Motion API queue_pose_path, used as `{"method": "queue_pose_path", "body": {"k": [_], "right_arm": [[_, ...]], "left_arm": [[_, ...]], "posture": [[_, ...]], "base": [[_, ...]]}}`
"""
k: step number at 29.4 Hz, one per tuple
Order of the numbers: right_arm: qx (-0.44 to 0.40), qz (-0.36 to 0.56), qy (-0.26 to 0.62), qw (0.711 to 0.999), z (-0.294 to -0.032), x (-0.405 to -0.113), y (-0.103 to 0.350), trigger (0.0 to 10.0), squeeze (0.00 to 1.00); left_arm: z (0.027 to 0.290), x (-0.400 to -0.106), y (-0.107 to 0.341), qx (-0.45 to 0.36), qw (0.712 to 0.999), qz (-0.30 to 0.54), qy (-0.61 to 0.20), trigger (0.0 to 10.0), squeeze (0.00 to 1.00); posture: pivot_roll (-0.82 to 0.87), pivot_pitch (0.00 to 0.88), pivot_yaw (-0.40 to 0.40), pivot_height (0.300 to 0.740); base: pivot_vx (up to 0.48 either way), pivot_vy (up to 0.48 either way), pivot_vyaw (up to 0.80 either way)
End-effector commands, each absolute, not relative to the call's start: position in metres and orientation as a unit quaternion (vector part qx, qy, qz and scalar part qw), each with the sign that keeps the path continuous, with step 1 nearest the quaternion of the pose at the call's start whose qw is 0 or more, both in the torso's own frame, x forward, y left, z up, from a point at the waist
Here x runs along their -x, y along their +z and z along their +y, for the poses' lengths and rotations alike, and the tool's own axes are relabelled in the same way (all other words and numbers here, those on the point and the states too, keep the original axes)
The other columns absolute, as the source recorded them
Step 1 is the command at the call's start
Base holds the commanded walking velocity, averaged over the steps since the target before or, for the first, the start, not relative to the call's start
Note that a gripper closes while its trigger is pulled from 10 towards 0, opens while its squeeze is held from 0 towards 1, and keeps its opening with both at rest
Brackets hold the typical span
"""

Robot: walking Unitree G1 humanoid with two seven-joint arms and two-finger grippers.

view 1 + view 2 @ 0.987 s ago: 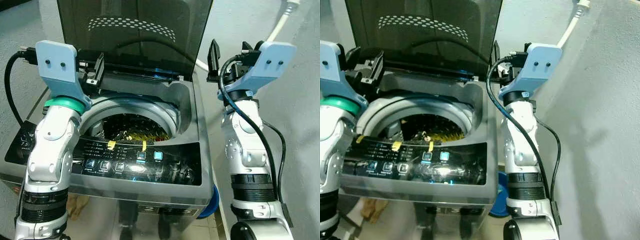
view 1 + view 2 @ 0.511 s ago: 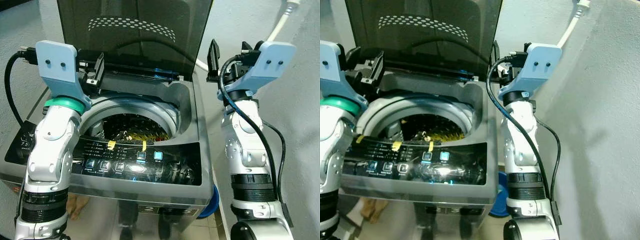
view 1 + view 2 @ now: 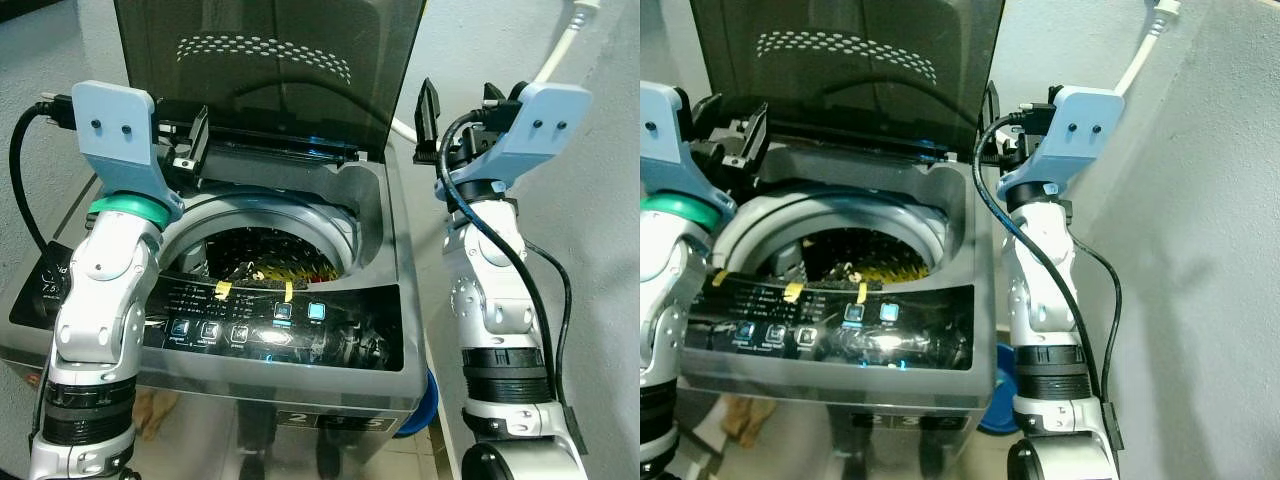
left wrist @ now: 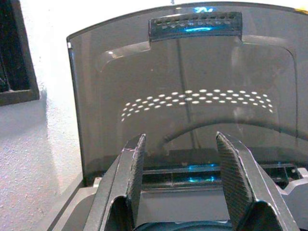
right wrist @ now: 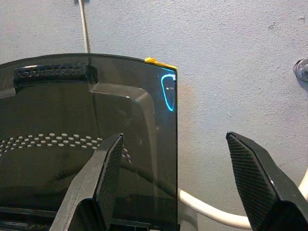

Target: Clothes washing

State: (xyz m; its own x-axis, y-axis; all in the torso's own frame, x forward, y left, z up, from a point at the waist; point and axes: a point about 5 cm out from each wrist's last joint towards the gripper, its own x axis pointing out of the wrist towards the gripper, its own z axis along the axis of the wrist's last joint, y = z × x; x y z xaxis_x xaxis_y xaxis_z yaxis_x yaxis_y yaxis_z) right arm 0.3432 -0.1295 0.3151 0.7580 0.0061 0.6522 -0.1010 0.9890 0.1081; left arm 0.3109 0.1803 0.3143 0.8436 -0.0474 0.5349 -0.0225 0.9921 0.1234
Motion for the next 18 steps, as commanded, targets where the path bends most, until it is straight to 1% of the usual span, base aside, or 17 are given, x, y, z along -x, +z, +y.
{"method": "queue_pose_path", "body": {"k": [1, 18], "right_arm": [[-0.069, -0.345, 0.026, 0.936, -0.1321, -0.3442, 0.3147, 10.0, 0.00], [-0.072, -0.341, 0.021, 0.937, -0.1331, -0.3423, 0.3105, 10.0, 0.00]], "left_arm": [[0.1780, -0.3100, 0.3129, -0.062, 0.958, -0.280, -0.008, 10.0, 0.00], [0.1760, -0.3103, 0.3113, -0.063, 0.960, -0.274, -0.014, 10.0, 0.00]], "posture": [[0.15, 0.000, -0.035, 0.740], [0.15, 0.003, -0.022, 0.740]], "base": [[0.000, 0.000, 0.00], [0.000, 0.000, 0.00]]}}
